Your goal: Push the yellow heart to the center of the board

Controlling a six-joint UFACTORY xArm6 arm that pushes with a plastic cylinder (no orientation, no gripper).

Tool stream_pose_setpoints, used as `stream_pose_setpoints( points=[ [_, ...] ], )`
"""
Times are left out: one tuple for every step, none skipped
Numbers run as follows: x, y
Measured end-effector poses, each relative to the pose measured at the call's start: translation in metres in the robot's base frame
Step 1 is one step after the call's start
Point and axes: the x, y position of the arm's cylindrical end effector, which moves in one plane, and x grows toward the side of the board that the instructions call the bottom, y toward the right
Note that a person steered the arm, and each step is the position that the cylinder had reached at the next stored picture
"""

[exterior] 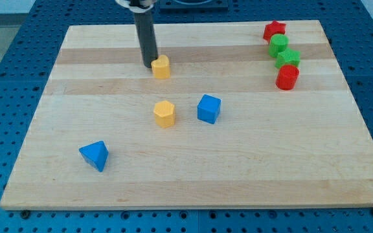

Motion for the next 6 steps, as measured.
stream_pose_setpoints(
  points=[
    [0.012, 0.035],
    [0.044, 0.051],
    [0.049, 0.034],
    [0.051, 0.034],
    [0.068, 0.034],
    [0.072, 0.043]
  ],
)
